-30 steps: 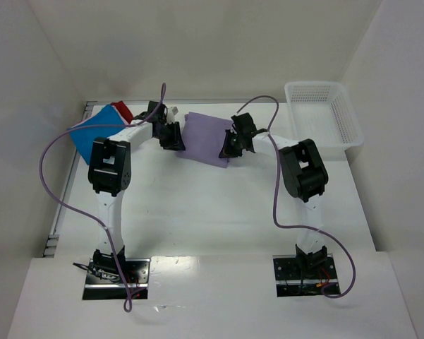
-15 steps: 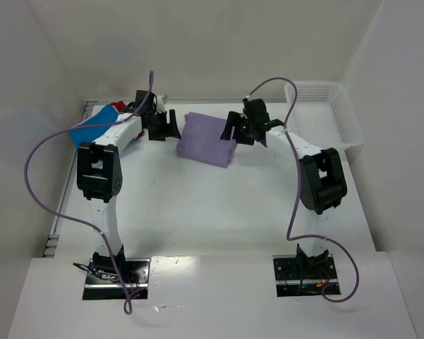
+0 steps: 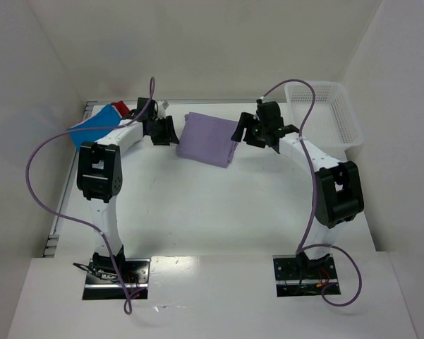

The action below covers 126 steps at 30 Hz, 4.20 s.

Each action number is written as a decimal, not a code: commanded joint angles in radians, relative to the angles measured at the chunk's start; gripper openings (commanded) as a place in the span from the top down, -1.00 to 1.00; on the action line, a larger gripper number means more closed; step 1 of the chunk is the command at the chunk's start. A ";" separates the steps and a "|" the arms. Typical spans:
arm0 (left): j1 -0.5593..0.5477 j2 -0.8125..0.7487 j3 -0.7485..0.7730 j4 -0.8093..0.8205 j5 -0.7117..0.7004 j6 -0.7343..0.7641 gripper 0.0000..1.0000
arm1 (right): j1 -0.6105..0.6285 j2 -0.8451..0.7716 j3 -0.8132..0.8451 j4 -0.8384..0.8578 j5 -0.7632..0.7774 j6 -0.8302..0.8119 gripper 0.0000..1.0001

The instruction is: Fold and stack the t-shirts

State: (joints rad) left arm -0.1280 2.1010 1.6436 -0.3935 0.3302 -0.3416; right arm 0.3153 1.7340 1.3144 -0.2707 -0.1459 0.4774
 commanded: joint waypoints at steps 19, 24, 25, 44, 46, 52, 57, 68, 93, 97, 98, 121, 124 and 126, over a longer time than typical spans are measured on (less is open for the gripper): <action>-0.073 0.099 -0.059 0.068 0.053 -0.028 0.24 | -0.001 -0.143 -0.106 0.025 0.025 0.036 -0.49; -0.108 0.090 -0.091 0.068 0.063 -0.028 0.24 | -0.001 -0.143 -0.106 0.025 0.034 0.046 -0.49; -0.108 0.080 -0.091 0.068 0.063 -0.028 0.24 | -0.001 -0.143 -0.106 0.025 0.034 0.046 -0.49; -0.108 -0.102 -0.105 0.039 -0.039 -0.027 -0.99 | -0.062 -0.070 -0.041 0.024 0.020 -0.026 -0.59; -0.108 -0.060 -0.073 0.064 0.016 -0.046 -0.99 | -0.062 -0.042 0.011 0.005 0.020 -0.060 -0.59; -0.098 0.022 -0.010 0.126 0.076 -0.059 -0.99 | -0.062 0.062 0.135 -0.028 0.020 -0.100 -0.59; -0.065 0.071 0.022 0.160 0.087 -0.079 -0.99 | -0.062 0.122 0.216 -0.076 0.020 -0.125 -0.59; -0.044 -0.059 0.012 0.153 -0.032 -0.027 -0.99 | -0.085 0.111 0.269 -0.119 0.132 -0.146 -1.00; 0.007 0.183 0.025 0.285 0.202 -0.218 -0.99 | -0.142 0.257 0.362 -0.111 -0.093 -0.155 -0.61; -0.004 0.229 0.051 0.285 0.240 -0.243 -0.99 | -0.131 0.279 0.384 -0.114 -0.069 -0.164 -0.49; -0.004 0.229 0.051 0.285 0.251 -0.243 -0.99 | -0.131 0.279 0.384 -0.104 -0.069 -0.164 -0.47; -0.064 0.288 0.035 0.328 0.187 -0.448 -0.99 | -0.078 0.341 0.453 -0.116 -0.083 -0.155 -0.45; -0.073 0.255 0.007 0.346 0.138 -0.513 -0.99 | -0.078 0.322 0.441 -0.116 -0.073 -0.155 -0.45; -0.082 0.241 -0.002 0.323 0.072 -0.536 -0.99 | -0.078 0.311 0.430 -0.116 -0.064 -0.155 -0.45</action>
State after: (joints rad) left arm -0.1783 2.3352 1.6962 0.0437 0.5205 -0.8127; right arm 0.2268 2.0727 1.7187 -0.3859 -0.2214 0.3313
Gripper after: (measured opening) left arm 0.993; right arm 0.724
